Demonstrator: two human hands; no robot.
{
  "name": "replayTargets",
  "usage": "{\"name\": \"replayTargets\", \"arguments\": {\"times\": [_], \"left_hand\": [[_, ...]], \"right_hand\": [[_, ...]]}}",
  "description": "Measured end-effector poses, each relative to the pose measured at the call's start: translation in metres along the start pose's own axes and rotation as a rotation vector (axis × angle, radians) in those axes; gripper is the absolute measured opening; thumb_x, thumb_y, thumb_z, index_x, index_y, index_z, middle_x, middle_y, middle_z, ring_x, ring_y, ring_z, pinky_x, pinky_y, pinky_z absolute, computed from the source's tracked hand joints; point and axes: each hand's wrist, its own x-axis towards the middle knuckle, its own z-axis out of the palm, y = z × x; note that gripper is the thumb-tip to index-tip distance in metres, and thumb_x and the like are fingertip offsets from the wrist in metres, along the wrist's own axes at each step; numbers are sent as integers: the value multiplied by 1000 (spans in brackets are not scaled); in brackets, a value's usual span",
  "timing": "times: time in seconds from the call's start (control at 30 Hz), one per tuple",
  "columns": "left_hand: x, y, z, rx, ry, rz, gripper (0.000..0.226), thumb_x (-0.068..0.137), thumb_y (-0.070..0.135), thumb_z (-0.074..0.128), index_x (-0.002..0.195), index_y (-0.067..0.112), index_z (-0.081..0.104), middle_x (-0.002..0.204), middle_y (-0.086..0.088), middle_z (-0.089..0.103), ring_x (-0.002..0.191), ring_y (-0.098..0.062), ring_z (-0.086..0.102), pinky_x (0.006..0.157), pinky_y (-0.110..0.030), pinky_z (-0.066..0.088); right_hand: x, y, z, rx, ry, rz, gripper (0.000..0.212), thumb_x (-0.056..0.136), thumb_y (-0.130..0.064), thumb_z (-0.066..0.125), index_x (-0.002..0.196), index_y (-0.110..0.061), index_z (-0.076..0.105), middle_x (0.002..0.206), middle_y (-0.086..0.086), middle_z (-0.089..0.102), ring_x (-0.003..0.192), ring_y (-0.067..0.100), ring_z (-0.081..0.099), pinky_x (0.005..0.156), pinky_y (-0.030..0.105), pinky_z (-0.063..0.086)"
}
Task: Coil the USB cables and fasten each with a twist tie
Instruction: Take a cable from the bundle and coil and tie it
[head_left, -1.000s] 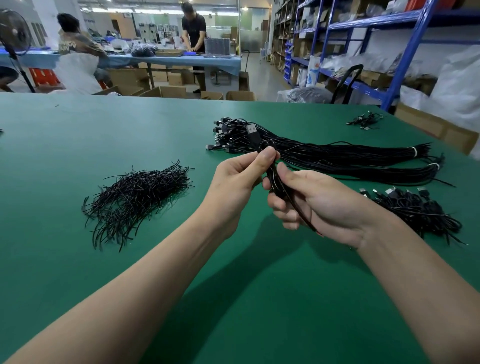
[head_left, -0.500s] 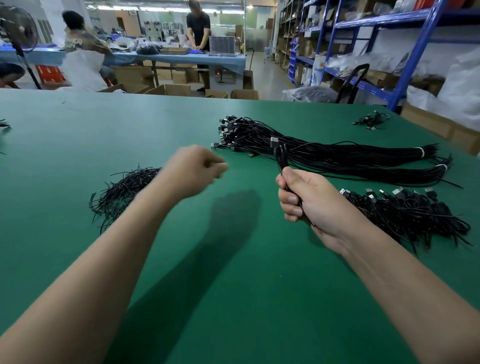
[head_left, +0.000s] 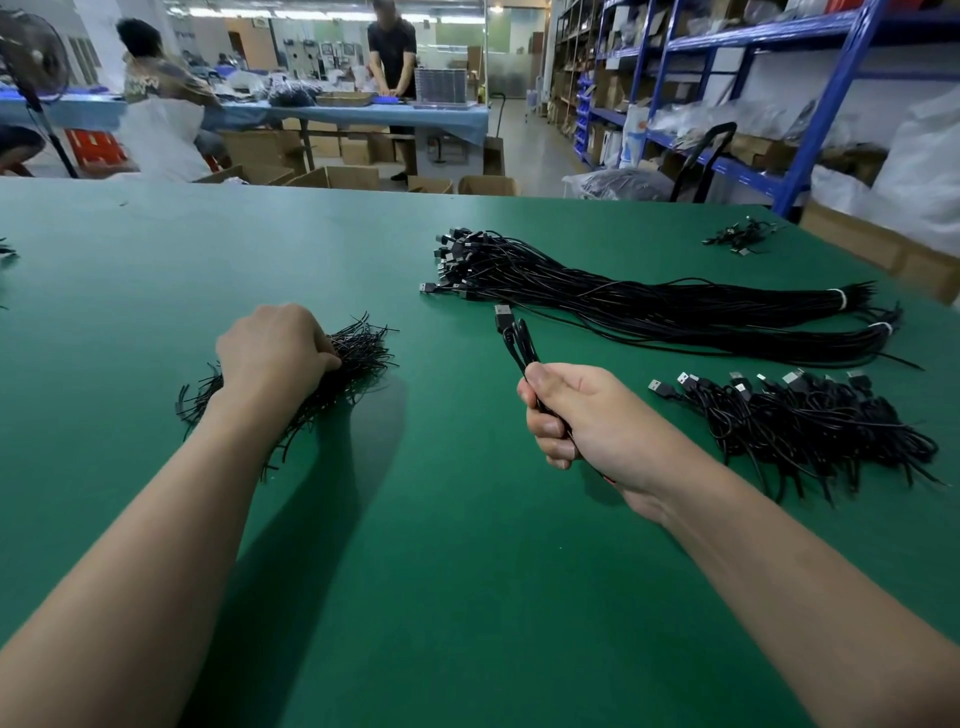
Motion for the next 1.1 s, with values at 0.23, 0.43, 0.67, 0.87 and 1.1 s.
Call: {"name": "replayTargets", "arguments": {"times": [0.23, 0.43, 0.67, 0.87, 1.1], "left_hand": [[1, -10, -27, -43, 65, -19, 9, 85, 31, 81, 92, 25, 81, 85, -4, 73, 82, -30, 65, 66, -30, 48], [-33, 53, -51, -683, -185, 278, 5, 84, 32, 80, 86, 28, 78, 73, 7, 76, 58, -1, 64, 53, -17, 51], [-65, 105, -44, -999, -419, 365, 17, 84, 21, 79, 70, 28, 78, 70, 6, 73, 56, -2, 52, 50, -15, 39], [-66, 104, -41, -1129, -555, 357, 13, 79, 34, 81, 87, 24, 82, 78, 5, 74, 62, -4, 52, 58, -20, 40], [-64, 104, -39, -1281, -691, 363, 33, 63, 43, 81, 92, 26, 83, 81, 4, 73, 62, -2, 53, 60, -16, 44]], "right_hand": [[0, 0, -1, -1, 22, -3, 33, 110, -32, 36, 85, -14, 48, 56, -8, 38, 47, 10, 32, 49, 20, 34], [-2, -4, 2, -4, 62, -106, 33, 110, -33, 36, 85, -15, 47, 57, -9, 37, 50, 11, 30, 54, 24, 31], [-4, -15, -3, -30, 152, -213, 32, 110, -28, 36, 84, -11, 46, 59, -5, 34, 52, 13, 28, 53, 30, 27], [-4, -19, -6, -47, 221, -240, 34, 109, -25, 37, 81, -9, 46, 58, -5, 35, 47, 10, 33, 45, 19, 33], [-4, -21, -10, -48, 252, -262, 33, 109, -24, 38, 81, -8, 46, 57, -10, 38, 47, 7, 34, 44, 18, 32]]}}
